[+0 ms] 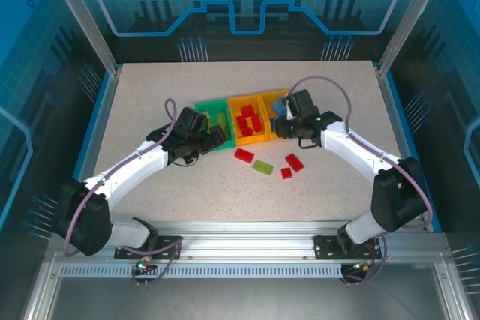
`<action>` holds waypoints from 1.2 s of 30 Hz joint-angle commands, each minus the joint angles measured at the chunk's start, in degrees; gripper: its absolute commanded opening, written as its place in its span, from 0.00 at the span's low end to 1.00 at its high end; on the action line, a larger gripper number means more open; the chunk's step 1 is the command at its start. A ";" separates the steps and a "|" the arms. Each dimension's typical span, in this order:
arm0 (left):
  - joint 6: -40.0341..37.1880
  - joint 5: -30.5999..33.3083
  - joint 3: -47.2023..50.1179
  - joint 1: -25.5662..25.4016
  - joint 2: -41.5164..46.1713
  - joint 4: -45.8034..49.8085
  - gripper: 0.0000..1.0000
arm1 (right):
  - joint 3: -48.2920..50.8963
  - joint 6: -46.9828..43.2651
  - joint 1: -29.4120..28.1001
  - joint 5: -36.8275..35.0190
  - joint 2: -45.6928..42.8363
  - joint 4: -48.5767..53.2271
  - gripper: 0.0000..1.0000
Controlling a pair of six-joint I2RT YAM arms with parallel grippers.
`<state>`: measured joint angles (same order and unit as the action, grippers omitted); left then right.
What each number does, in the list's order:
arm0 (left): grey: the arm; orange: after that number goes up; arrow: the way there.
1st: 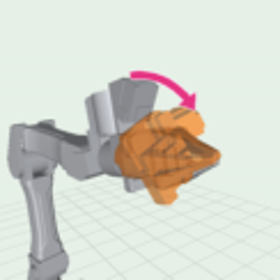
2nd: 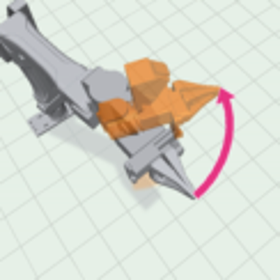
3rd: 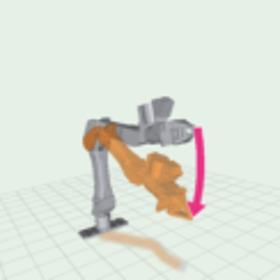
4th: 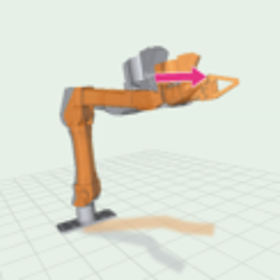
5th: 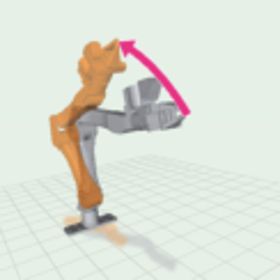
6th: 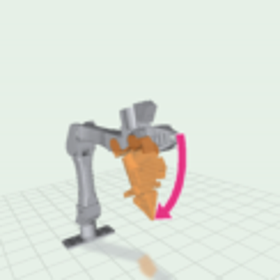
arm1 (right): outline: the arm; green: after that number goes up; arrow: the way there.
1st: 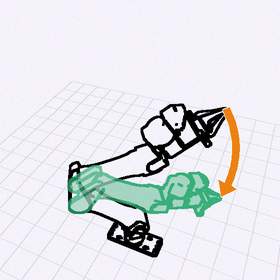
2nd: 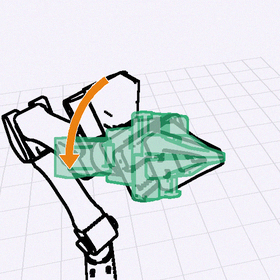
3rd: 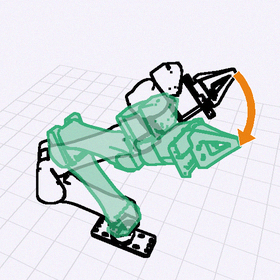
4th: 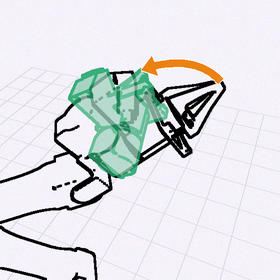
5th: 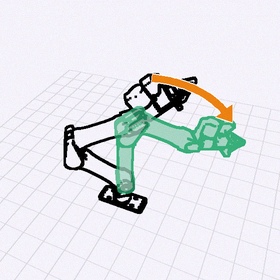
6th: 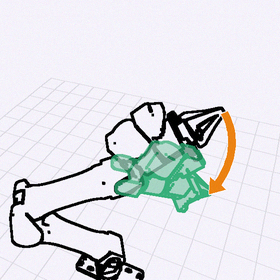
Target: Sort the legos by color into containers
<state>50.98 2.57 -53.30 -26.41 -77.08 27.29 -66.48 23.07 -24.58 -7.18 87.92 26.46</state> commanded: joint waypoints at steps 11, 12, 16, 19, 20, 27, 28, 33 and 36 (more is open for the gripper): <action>6.56 0.10 3.37 -5.14 -0.99 -1.68 0.99 | -23.84 -4.04 6.70 5.76 22.09 10.73 0.46; 6.66 -0.15 3.29 -5.51 -1.23 -2.11 0.99 | -24.37 -3.68 7.05 5.91 22.92 11.10 0.50; 7.72 -0.03 0.80 -9.36 -4.65 -2.12 0.99 | -24.10 -2.68 7.79 6.98 23.17 10.99 0.71; 7.59 -0.31 -4.26 -14.54 -10.27 -0.41 0.99 | -22.07 -2.26 7.65 7.40 20.79 10.16 0.78; 6.55 0.38 -6.04 -16.01 -11.80 0.25 0.99 | -21.17 -2.09 7.55 7.66 19.72 9.70 0.80; -2.89 2.54 -20.05 -21.40 -24.75 8.87 0.99 | -14.92 -1.98 7.86 7.79 11.34 8.50 0.88; -2.25 1.75 -20.86 -21.40 -25.57 9.51 0.99 | -14.46 -2.23 8.05 7.72 10.51 8.83 0.88; 5.00 1.34 -22.68 -21.75 -28.35 11.70 0.99 | -12.03 -2.19 9.21 8.38 7.61 8.88 0.89; 9.95 -1.94 -24.04 -21.82 -31.04 11.50 0.99 | -10.76 -1.73 9.37 8.50 6.38 8.61 0.89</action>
<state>55.42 3.07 -74.91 -48.12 -105.78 35.48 -78.74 20.99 -15.79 0.30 95.66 34.70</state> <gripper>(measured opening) 0.987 0.889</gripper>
